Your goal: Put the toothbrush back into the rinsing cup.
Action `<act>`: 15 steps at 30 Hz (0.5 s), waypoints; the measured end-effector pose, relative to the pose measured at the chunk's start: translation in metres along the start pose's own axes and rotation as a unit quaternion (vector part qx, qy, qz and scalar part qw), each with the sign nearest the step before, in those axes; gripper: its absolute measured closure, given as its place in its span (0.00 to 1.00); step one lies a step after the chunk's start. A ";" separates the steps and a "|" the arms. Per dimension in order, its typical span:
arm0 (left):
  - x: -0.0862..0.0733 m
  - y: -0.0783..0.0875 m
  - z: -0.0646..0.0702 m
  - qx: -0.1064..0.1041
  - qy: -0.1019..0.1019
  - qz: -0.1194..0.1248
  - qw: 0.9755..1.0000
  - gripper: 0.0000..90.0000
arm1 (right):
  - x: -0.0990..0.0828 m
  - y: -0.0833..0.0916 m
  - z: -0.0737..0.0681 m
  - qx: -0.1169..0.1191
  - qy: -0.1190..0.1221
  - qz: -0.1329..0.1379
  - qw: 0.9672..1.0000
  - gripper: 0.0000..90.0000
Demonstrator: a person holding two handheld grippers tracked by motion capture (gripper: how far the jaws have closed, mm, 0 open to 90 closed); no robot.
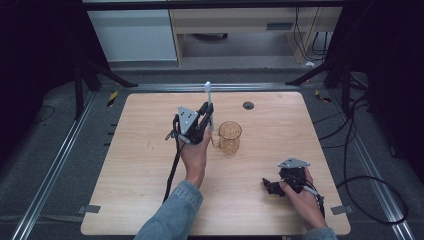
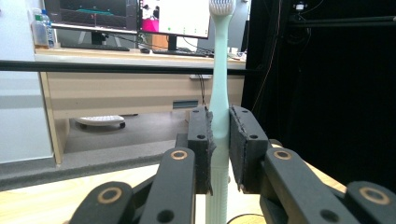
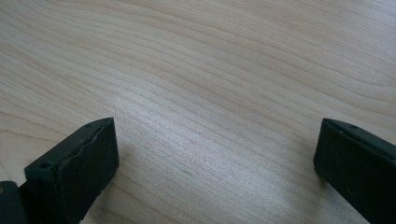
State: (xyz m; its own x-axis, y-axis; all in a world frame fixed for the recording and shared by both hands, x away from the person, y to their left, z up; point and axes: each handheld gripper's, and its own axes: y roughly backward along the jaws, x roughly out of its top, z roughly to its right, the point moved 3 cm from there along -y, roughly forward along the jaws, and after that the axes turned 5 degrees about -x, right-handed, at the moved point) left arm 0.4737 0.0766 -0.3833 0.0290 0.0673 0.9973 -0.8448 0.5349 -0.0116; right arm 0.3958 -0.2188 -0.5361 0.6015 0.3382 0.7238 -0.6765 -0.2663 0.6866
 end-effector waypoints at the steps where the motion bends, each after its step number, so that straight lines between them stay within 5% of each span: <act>1: -0.001 0.000 -0.001 0.000 0.000 0.002 1.000 0.87 | 0.000 0.000 0.000 0.000 0.000 0.000 1.000 0.00; 15: -0.007 -0.006 -0.012 0.003 0.008 0.015 1.000 0.87 | 0.000 0.000 0.000 0.002 0.000 -0.001 1.000 0.00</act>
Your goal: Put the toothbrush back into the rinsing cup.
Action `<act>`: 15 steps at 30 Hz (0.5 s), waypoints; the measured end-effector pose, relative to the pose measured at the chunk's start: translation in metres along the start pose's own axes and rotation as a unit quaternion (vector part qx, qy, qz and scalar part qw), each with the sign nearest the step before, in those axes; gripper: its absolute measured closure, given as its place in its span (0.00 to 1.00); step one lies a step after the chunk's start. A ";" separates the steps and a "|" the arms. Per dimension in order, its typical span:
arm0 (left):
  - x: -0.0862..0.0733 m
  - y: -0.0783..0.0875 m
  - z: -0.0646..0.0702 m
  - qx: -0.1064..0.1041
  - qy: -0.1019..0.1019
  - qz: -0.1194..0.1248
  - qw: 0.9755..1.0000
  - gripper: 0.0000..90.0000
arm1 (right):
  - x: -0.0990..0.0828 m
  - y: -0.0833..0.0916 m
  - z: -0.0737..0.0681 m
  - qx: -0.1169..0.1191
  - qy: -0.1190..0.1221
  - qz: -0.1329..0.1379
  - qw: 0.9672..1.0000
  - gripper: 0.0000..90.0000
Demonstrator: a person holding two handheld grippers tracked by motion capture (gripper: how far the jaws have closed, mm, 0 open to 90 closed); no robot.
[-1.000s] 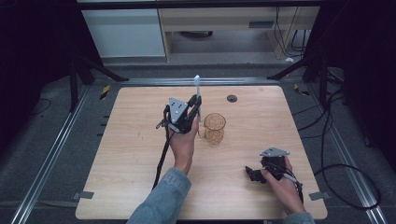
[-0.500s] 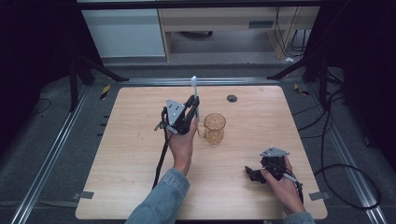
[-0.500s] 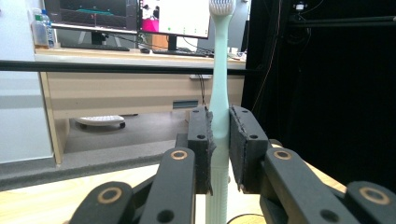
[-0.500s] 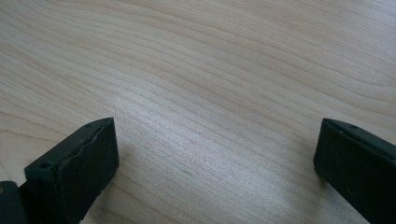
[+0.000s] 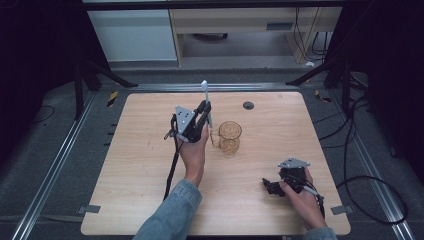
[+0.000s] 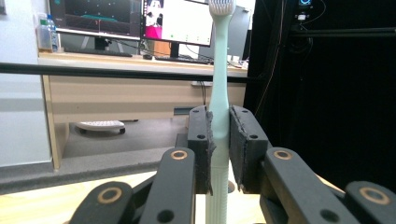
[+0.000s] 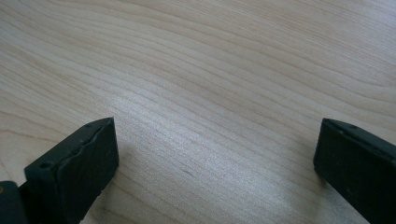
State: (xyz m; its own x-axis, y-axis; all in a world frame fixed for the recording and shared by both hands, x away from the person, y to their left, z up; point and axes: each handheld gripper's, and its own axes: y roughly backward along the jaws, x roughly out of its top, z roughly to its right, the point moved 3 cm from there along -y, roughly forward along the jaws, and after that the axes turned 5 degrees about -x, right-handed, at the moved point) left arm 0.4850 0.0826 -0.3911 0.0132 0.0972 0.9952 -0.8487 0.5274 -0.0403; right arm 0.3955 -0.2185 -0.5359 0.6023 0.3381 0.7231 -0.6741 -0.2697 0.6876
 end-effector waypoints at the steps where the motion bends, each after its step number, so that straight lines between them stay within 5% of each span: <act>1: -0.001 -0.001 -0.001 0.000 0.000 -0.001 1.000 0.87 | 0.000 0.000 0.000 0.000 0.001 0.000 1.000 0.00; 15: -0.008 -0.003 -0.001 0.004 -0.005 -0.006 1.000 0.87 | 0.000 0.000 0.000 0.000 -0.001 0.000 1.000 0.00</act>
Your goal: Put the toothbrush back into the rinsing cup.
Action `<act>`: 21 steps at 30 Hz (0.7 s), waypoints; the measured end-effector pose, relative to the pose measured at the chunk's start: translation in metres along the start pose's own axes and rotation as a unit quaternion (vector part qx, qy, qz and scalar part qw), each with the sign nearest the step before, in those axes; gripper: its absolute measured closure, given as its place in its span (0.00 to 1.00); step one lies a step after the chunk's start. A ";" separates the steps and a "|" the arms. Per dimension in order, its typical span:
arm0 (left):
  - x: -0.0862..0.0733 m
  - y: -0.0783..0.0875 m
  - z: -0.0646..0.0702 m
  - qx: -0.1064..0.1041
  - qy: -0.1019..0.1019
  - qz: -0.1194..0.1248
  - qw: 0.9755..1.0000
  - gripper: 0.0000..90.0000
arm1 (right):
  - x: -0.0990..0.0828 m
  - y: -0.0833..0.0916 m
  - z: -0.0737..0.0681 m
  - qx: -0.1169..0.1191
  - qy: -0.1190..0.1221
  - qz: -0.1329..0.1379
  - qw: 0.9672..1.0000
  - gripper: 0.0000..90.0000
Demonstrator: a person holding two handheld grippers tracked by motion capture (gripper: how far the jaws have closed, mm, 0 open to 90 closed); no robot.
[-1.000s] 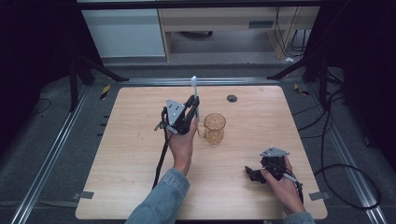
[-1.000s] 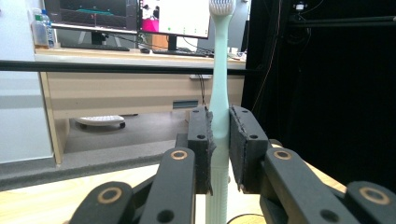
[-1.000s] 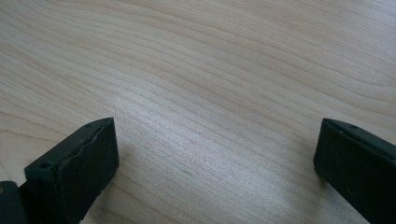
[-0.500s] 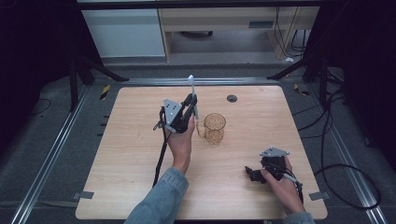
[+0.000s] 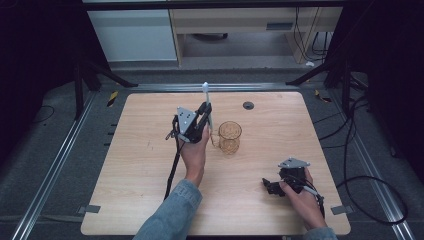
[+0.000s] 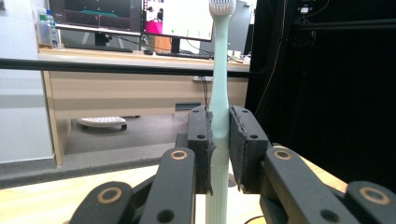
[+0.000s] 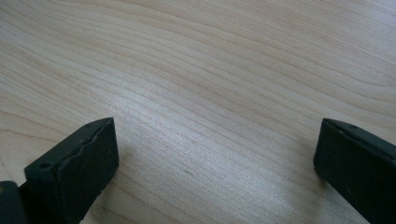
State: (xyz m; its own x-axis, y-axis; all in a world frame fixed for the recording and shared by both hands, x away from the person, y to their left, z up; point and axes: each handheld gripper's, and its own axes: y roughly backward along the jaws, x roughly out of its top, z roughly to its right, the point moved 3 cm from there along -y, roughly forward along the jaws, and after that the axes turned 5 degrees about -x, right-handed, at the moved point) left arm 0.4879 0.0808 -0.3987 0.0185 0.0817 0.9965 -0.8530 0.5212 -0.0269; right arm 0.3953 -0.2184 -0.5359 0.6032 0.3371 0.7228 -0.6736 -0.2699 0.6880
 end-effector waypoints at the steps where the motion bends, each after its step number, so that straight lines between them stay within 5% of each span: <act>1: 0.000 -0.001 0.001 -0.003 0.004 0.000 1.000 0.87 | 0.000 0.000 0.000 0.000 0.000 0.000 1.000 0.00; 21: -0.008 -0.007 0.009 0.006 -0.014 0.009 1.000 0.87 | 0.000 0.000 0.000 0.000 0.000 0.000 1.000 0.00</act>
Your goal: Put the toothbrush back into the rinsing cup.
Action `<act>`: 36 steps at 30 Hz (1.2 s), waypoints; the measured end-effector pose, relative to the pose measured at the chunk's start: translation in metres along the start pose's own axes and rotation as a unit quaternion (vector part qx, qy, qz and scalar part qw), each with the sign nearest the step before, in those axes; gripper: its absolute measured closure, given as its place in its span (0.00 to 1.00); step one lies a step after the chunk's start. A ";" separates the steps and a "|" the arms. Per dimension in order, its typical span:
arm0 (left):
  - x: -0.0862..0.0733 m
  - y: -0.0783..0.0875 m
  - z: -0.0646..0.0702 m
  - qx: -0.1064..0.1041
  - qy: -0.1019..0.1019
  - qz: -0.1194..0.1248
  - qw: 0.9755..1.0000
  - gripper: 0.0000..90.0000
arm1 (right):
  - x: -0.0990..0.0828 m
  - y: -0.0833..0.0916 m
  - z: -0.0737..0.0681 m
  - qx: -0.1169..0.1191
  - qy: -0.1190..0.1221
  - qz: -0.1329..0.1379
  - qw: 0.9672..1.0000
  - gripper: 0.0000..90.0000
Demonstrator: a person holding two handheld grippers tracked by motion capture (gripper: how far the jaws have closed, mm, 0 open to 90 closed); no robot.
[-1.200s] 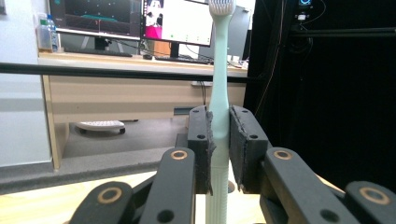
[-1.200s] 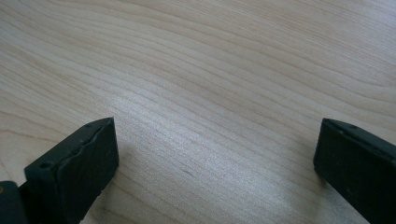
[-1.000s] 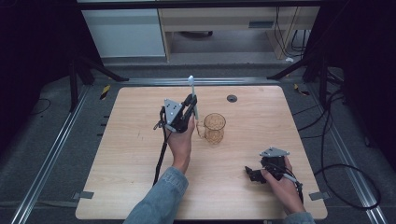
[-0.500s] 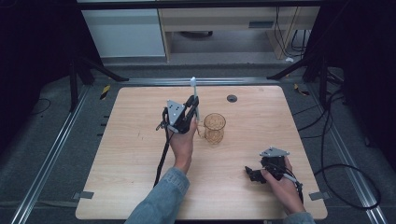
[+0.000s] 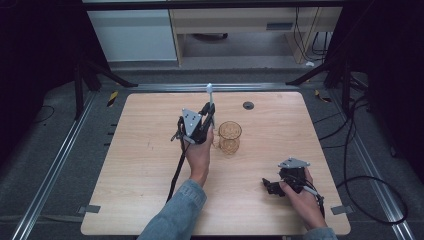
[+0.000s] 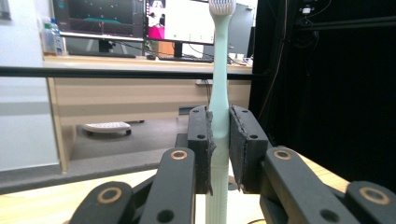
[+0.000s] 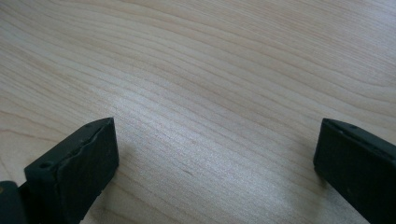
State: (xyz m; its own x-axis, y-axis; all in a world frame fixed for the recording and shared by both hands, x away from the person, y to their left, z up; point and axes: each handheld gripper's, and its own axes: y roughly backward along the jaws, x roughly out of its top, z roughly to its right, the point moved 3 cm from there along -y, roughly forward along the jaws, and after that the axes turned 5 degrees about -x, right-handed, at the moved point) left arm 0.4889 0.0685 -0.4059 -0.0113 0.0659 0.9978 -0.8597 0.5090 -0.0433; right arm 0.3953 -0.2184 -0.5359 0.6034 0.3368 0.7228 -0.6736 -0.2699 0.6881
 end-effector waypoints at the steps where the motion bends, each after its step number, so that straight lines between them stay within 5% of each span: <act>1: -0.001 0.000 0.000 0.000 0.000 0.000 1.000 0.87 | 0.000 0.000 0.000 0.000 0.000 0.000 1.000 0.00; 36: -0.038 -0.006 -0.001 -0.001 0.001 -0.028 1.000 0.87 | 0.000 0.000 0.000 0.000 0.000 0.000 1.000 0.00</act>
State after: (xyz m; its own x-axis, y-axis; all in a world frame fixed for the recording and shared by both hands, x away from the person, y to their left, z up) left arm 0.4948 0.0642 -0.4439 0.0389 0.0394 0.9985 -0.8580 0.5135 0.0132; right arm 0.3954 -0.2184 -0.5359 0.6029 0.3377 0.7229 -0.6737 -0.2699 0.6879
